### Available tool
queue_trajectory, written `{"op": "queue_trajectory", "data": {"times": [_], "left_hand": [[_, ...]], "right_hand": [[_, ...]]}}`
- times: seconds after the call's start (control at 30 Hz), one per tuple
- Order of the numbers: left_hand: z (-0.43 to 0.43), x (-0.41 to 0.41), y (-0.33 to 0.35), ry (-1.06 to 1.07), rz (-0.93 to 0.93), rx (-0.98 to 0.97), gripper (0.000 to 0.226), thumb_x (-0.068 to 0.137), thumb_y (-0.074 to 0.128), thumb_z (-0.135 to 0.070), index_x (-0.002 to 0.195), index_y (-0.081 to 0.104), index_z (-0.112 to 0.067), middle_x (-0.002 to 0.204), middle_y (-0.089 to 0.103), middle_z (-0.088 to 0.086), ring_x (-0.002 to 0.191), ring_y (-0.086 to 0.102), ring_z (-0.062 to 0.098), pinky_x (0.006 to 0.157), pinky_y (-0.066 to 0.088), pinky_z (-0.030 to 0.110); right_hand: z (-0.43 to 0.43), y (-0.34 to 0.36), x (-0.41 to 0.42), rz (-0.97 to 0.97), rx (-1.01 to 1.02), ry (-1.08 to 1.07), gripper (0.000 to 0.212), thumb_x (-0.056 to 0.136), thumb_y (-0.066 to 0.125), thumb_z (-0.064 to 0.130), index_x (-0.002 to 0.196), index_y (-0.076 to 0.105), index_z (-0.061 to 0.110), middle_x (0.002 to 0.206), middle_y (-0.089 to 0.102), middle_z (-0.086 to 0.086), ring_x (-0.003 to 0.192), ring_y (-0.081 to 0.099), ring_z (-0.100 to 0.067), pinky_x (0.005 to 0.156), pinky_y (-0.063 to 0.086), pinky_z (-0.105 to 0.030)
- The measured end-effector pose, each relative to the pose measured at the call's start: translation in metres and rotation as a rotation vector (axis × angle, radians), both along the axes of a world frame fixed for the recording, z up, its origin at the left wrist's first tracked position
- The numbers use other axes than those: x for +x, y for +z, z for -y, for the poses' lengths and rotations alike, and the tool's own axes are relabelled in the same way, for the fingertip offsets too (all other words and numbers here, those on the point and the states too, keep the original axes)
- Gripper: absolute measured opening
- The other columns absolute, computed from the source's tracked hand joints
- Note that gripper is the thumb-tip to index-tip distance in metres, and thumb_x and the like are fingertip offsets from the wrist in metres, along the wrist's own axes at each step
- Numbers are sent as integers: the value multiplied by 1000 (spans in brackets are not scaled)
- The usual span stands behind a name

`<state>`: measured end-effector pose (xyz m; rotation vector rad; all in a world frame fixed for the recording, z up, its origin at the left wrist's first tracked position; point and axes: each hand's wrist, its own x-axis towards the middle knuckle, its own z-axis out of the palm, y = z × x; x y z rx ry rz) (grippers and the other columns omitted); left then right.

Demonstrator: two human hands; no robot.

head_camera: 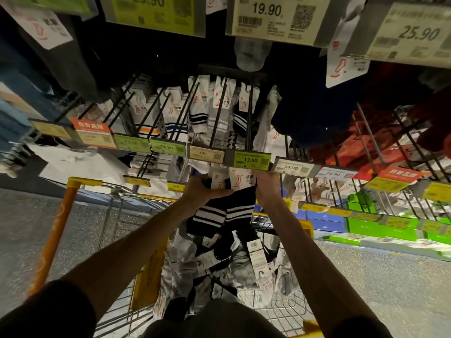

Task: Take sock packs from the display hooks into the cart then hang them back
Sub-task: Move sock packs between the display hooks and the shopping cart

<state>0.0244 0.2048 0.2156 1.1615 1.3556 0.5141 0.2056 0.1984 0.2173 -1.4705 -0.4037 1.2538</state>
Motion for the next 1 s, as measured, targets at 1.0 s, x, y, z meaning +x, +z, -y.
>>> {"op": "queue_trajectory", "data": {"times": [1.0], "left_hand": [[-13,3,-14,43,-73,54,44,60,94,-20,99,75,-16,91,76,-6,83,72,4,75,58,21]], "right_hand": [[3,-9,-22,460,243,-75,21,82,47,12,65,49,24,63,54,8,57,54,0,49,49,-29]]}}
